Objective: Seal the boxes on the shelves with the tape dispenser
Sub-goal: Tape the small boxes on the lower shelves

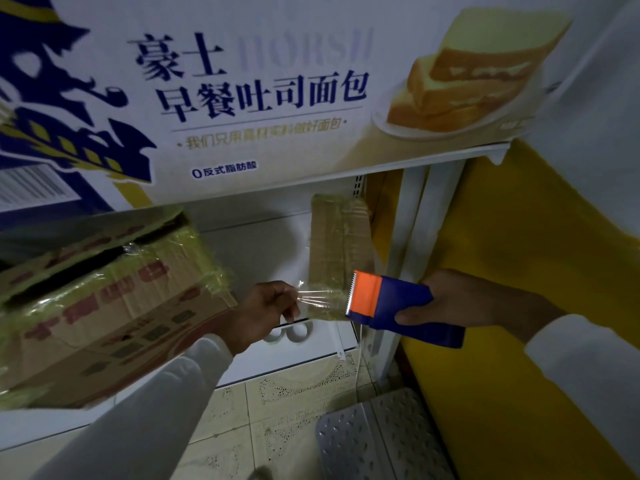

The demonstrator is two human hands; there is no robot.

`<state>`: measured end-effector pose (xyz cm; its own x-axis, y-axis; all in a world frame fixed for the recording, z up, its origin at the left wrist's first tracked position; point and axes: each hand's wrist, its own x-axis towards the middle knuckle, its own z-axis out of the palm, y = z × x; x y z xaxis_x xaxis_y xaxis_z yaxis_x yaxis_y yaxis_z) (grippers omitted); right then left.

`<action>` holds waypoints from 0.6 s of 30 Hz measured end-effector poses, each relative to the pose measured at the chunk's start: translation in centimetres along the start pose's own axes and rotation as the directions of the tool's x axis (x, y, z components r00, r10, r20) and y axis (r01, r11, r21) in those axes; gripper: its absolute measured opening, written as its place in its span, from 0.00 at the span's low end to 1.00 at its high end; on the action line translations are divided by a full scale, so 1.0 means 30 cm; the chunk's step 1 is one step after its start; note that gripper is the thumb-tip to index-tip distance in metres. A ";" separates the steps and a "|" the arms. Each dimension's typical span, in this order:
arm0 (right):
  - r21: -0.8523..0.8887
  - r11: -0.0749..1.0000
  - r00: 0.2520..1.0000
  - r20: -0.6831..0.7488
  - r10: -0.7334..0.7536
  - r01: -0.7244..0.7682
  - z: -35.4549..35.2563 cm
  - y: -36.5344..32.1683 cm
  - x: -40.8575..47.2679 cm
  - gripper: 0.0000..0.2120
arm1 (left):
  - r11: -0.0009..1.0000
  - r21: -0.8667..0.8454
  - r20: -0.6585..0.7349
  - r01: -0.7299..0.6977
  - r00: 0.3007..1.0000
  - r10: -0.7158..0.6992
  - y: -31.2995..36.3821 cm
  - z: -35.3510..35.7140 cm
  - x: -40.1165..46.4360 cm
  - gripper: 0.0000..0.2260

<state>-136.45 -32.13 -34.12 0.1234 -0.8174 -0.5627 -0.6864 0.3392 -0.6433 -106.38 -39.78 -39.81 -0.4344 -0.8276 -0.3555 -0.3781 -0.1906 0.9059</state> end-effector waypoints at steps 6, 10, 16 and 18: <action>-0.028 0.999 0.999 0.034 0.027 -0.026 0.016 -0.022 0.038 0.27 | 0.992 -0.052 -0.033 0.118 0.992 -0.119 -0.010 0.012 0.034 0.08; 0.030 0.999 0.999 0.035 0.038 -0.039 0.014 -0.016 0.055 0.26 | 0.986 -0.064 -0.106 0.156 0.981 -0.162 -0.012 0.042 0.089 0.07; 0.085 0.995 0.998 0.043 0.039 -0.042 0.011 -0.010 0.066 0.28 | 0.951 -0.119 -0.287 0.286 0.907 -0.308 -0.044 0.037 0.137 0.09; 0.094 0.995 0.999 0.035 0.040 -0.044 0.013 -0.003 0.067 0.35 | 0.949 -0.067 -0.354 0.308 0.882 -0.311 -0.064 0.035 0.131 0.05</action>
<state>-135.87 -33.61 -35.40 0.1205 -0.7863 -0.6060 -0.6204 0.4168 -0.6643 -108.22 -42.10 -43.19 0.0239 -0.8574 -0.5141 -0.4376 -0.4713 0.7657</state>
